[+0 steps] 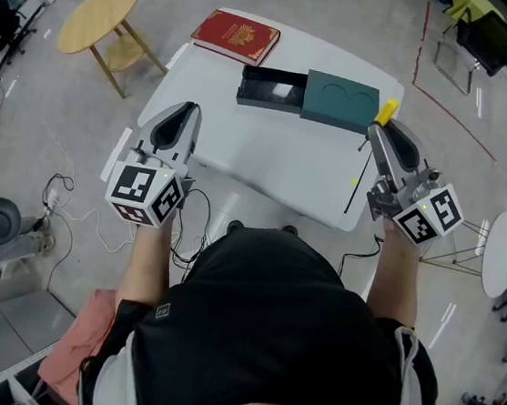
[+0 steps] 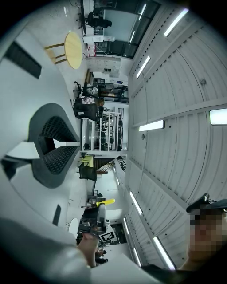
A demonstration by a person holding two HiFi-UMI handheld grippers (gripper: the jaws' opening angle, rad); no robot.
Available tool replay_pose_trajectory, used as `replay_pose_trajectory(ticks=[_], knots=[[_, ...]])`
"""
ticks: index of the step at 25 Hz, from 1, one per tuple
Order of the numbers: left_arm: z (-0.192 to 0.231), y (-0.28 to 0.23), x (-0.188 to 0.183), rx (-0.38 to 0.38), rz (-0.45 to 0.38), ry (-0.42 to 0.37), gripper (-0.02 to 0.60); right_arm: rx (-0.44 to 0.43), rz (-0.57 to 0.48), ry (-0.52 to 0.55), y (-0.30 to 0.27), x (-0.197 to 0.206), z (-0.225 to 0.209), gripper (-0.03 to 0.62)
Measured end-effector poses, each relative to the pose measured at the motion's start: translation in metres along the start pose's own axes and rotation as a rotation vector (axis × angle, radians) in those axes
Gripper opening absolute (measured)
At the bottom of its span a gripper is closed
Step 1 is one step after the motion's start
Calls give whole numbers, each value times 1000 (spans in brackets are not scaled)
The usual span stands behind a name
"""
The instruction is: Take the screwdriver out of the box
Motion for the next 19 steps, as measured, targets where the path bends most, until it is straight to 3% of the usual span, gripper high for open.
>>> replay_pose_trajectory(ticks=[19], knots=[[3, 1, 1, -5, -2, 4, 40, 7, -17, -16, -2, 1, -2, 75]])
Point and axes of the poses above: the fingertips, and each gripper's own axes: y backward along the fingers, z to its left, x out of its underside, the point moved 2 cm from there along y, backward along the fingers, and after that the axes turned 10 degrees about -z, right-handed, at the moved point
